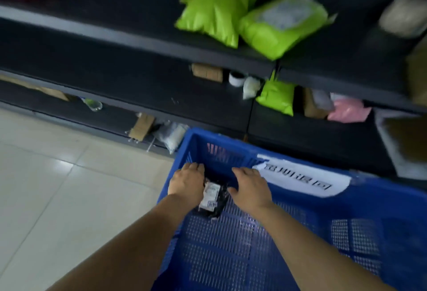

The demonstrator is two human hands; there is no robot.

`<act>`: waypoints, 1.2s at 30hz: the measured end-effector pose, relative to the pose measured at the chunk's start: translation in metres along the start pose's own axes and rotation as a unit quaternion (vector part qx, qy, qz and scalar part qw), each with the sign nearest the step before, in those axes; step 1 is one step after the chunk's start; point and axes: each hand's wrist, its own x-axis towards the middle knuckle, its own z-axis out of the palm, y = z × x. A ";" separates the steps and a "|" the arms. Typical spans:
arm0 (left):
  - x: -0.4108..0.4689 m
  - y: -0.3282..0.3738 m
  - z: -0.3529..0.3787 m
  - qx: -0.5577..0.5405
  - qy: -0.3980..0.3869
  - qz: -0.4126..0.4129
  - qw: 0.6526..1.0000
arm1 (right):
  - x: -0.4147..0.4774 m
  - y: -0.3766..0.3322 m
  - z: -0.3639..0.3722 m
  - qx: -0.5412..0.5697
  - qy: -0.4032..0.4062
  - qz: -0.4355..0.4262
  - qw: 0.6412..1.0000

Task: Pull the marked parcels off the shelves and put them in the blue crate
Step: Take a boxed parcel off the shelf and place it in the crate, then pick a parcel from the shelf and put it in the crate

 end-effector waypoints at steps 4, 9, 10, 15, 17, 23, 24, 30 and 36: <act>-0.041 -0.015 -0.077 0.018 0.057 -0.004 0.998 | -0.028 -0.035 -0.075 -0.045 0.046 -0.044 0.997; -0.089 -0.047 -0.155 0.050 0.121 -0.025 0.991 | -0.059 -0.086 -0.146 -0.089 0.116 -0.100 0.984; -0.098 -0.054 -0.168 0.054 0.137 -0.031 0.989 | -0.065 -0.098 -0.158 -0.095 0.124 -0.111 0.981; -0.147 -0.096 -0.228 0.082 0.194 -0.052 0.976 | -0.088 -0.161 -0.205 -0.117 0.158 -0.157 0.968; -0.165 -0.116 -0.251 0.092 0.214 -0.066 0.970 | -0.096 -0.190 -0.221 -0.125 0.170 -0.172 0.962; -0.212 -0.188 -0.308 0.080 0.263 -0.078 0.958 | -0.111 -0.283 -0.263 -0.162 0.189 -0.185 0.951; -0.218 -0.201 -0.316 0.082 0.269 -0.078 0.957 | -0.113 -0.298 -0.268 -0.163 0.193 -0.185 0.950; -0.256 -0.292 -0.371 0.104 0.315 -0.071 0.941 | -0.116 -0.407 -0.295 -0.175 0.232 -0.198 0.936; -0.279 -0.375 -0.419 0.098 0.349 -0.071 0.929 | -0.109 -0.505 -0.316 -0.152 0.267 -0.207 0.929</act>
